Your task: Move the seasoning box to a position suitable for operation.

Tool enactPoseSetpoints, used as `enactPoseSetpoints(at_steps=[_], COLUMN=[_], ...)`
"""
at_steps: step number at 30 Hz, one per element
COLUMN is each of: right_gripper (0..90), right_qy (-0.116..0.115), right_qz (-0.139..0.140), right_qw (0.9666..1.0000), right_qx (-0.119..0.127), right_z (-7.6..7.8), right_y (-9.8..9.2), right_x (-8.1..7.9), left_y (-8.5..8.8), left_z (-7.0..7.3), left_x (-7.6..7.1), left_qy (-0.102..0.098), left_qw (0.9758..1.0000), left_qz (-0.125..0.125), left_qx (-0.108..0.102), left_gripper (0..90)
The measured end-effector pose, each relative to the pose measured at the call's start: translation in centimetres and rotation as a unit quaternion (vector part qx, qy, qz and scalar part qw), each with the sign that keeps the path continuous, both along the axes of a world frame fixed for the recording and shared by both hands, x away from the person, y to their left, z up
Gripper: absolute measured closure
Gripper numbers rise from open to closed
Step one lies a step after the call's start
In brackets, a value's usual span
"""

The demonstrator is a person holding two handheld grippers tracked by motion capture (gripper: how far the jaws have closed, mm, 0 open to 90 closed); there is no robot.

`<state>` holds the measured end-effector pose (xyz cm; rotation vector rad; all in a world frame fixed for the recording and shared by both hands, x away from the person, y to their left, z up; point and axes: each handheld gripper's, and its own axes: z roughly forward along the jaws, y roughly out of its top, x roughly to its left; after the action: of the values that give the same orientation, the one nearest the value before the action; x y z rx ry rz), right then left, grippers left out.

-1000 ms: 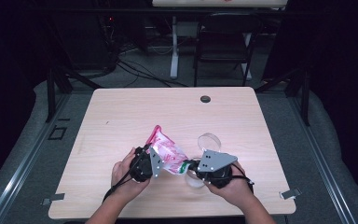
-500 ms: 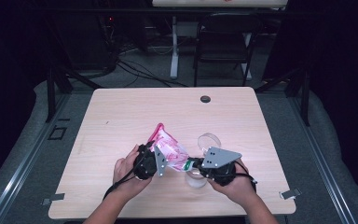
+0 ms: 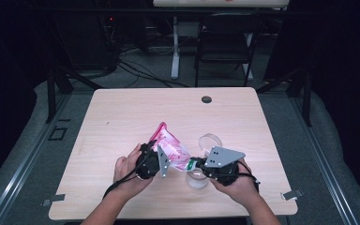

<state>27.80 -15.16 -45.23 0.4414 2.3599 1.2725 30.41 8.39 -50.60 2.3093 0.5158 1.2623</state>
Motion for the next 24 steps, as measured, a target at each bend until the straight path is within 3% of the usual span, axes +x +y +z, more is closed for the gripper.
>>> enactPoseSetpoints(at_steps=[1, 2, 4, 8, 20, 24], right_gripper=[90.0, 90.0, 90.0, 90.0, 90.0, 90.0], right_qy=[0.000, 0.000, -0.001, -0.001, 0.004, 0.005], right_qz=[-0.001, -0.001, -0.001, -0.003, -0.005, -0.007], right_qw=[1.0000, 1.0000, 1.0000, 1.0000, 1.0000, 1.0000], right_qx=[0.000, 0.000, 0.002, 0.002, 0.002, 0.002], right_z=[0.05, 0.07, 0.13, 0.20, 0.12, 0.06], right_y=[-0.06, -0.10, -0.22, -0.34, -0.59, -0.64], right_x=[0.00, 0.01, 0.01, 0.01, 0.16, 0.17], left_y=[0.00, -0.09, -0.09, -0.23, -0.48, -0.53], left_z=[0.10, 0.05, 0.29, 0.29, 0.45, 0.64], left_x=[-0.03, -0.07, -0.12, -0.07, -0.02, -0.02], left_qy=[-0.003, -0.007, -0.010, -0.010, -0.014, -0.014], left_qw=[1.0000, 1.0000, 0.9998, 0.9999, 0.9994, 0.9988], left_qz=[-0.001, -0.004, -0.006, -0.006, -0.012, -0.012], left_qx=[0.007, 0.001, 0.018, 0.012, 0.031, 0.045], left_gripper=[56.7, 56.7, 56.7, 56.7, 56.8, 56.8])
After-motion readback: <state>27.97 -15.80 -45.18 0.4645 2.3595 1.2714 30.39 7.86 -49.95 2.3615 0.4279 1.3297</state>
